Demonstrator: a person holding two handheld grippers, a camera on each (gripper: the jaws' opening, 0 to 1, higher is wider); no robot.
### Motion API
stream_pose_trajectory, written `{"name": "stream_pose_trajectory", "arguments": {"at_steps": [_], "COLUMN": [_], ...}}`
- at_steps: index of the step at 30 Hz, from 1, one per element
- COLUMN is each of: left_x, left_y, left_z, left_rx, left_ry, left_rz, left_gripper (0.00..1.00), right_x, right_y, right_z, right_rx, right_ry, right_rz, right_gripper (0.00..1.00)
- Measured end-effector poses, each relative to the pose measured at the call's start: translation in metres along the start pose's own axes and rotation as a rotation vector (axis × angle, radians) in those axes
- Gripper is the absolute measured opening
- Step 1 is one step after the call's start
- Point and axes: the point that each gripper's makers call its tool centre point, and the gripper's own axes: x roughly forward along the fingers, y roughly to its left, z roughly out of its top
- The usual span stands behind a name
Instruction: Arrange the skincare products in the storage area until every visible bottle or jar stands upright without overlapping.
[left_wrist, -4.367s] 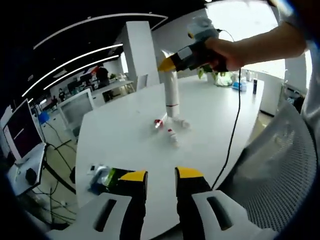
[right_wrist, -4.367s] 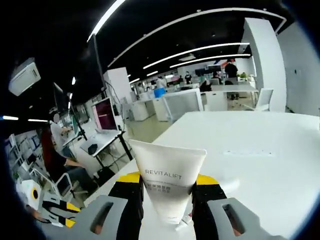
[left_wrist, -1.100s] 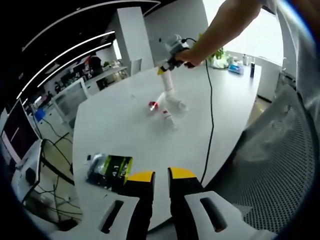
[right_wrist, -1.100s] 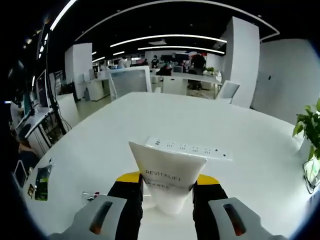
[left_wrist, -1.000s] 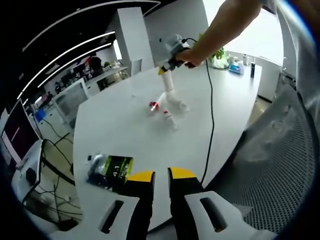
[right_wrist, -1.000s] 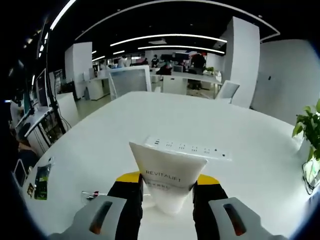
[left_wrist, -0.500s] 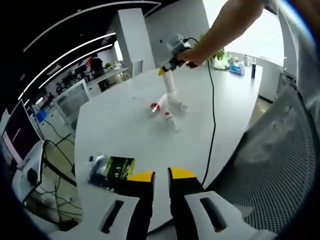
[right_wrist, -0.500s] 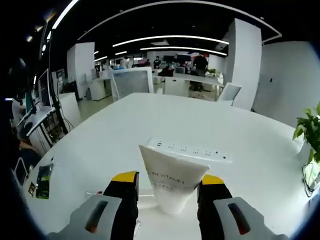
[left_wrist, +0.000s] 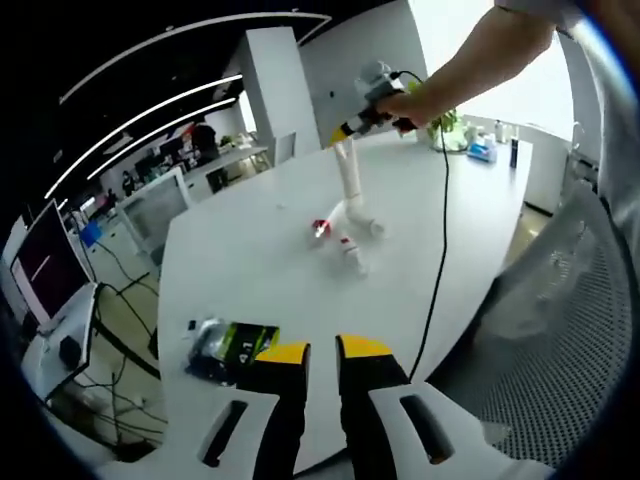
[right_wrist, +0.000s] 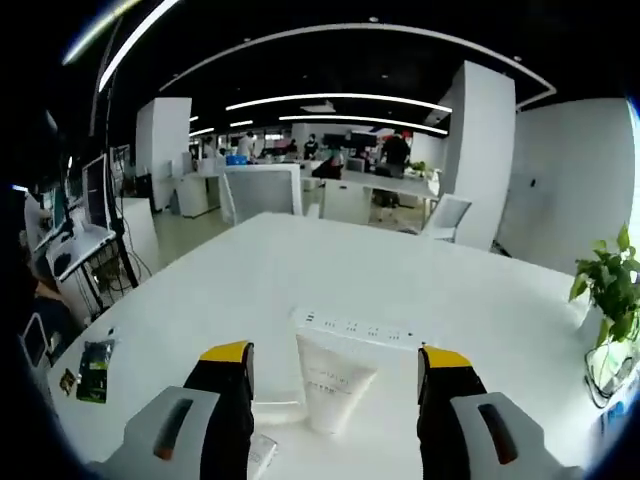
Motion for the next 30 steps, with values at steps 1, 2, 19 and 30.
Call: {"name": "stream_pose_trajectory", "arguments": {"at_steps": [1,2,19,30], "left_x": [0.0,0.0,-0.001,0.0], "left_y": [0.0,0.0,0.002,0.005], "left_z": [0.0,0.001,0.002,-0.001], "left_rx": [0.002,0.004,0.01,0.006], "left_ry": [-0.002,-0.005,-0.015,0.001], "left_rz": [0.0,0.002,0.009,0.023], "left_gripper": [0.08,0.08,0.08,0.08], "right_x": [-0.002,-0.003,0.028,0.05], "right_y": [0.003,0.008,0.166,0.174], "right_z": [0.007,0.013,0.013,-0.042], "right_rx": [-0.02,-0.045,-0.714,-1.064], "right_ry": [-0.01,-0.015,0.229,0.503], "right_rz": [0.009,0.022,0.579,0.732], "right_gripper": [0.63,0.62,0.54,0.56]}}
